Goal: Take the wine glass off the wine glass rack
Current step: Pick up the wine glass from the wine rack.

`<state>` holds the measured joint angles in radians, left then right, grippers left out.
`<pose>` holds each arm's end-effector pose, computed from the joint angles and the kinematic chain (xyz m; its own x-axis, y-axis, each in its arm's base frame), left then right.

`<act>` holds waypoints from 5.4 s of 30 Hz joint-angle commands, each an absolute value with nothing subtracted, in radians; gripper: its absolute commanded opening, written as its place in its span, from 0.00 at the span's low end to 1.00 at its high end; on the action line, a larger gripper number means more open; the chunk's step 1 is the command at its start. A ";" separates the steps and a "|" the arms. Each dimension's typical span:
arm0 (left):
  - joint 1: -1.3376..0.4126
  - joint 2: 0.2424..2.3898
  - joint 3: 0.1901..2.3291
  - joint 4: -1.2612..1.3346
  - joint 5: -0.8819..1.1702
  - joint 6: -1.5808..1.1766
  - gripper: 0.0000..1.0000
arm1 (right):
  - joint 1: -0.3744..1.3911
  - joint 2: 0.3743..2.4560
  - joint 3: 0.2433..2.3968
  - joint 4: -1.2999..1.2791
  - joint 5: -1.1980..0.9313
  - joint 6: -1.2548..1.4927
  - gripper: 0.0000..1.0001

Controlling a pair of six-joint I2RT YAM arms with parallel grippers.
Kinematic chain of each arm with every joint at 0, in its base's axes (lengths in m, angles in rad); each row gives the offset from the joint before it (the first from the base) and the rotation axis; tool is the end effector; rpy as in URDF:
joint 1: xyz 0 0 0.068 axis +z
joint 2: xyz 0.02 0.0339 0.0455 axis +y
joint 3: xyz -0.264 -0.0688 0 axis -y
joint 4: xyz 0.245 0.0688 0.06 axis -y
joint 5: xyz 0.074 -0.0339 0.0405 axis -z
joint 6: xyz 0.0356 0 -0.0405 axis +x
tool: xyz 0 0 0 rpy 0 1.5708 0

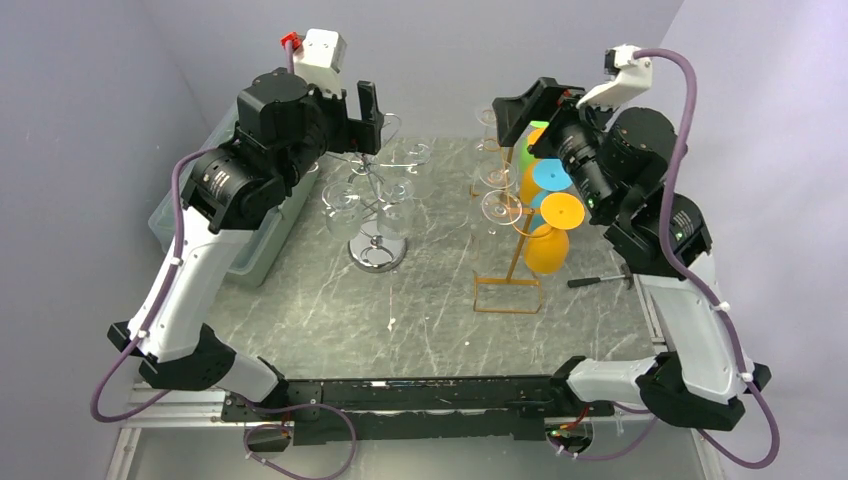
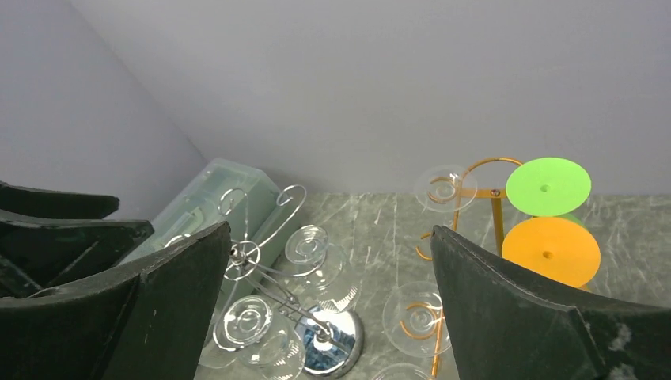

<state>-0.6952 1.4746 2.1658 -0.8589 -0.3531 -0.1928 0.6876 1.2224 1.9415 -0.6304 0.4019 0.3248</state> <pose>0.2007 -0.1514 0.5608 -0.1908 -0.0750 -0.9788 0.3083 0.9420 -0.1323 0.1487 0.1041 0.5776 -0.0254 0.3592 -0.9329 -0.2901 0.8904 0.3507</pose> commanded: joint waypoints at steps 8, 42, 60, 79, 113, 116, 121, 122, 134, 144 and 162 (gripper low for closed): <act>-0.698 1.427 2.163 -0.846 -0.300 -0.153 0.99 | 0.548 1.421 2.235 -0.789 0.381 0.307 1.00; -0.699 1.364 1.983 -0.872 -0.173 -0.202 0.99 | 0.212 1.225 1.848 -1.014 0.271 0.394 1.00; -0.699 1.372 1.961 -0.855 -0.152 -0.227 0.99 | 0.213 1.080 1.715 -1.148 0.145 0.373 1.00; -0.699 1.400 1.976 -0.864 -0.159 -0.230 0.99 | 0.340 1.129 1.702 -1.215 0.233 0.337 0.97; -0.699 1.426 1.988 -0.875 -0.152 -0.234 0.99 | 0.423 1.135 1.689 -1.227 0.366 0.347 0.64; -0.699 1.428 1.991 -0.875 -0.150 -0.236 0.99 | 0.423 1.129 1.699 -1.224 0.375 0.348 0.60; -0.699 1.433 2.003 -0.883 -0.148 -0.235 0.99 | 0.423 1.112 1.709 -1.220 0.404 0.356 0.54; -0.699 1.431 2.005 -0.883 -0.149 -0.236 0.99 | 0.423 1.102 1.708 -1.218 0.415 0.362 0.53; -0.699 1.431 2.006 -0.879 -0.139 -0.244 0.99 | 0.422 1.049 1.671 -1.163 0.490 0.398 0.49; -0.699 1.421 1.985 -0.847 -0.079 -0.241 0.99 | 0.420 1.032 1.625 -1.124 0.543 0.420 0.48; -0.701 1.381 1.902 -0.690 0.113 -0.234 0.99 | 0.420 1.010 1.707 -1.202 0.632 0.457 0.45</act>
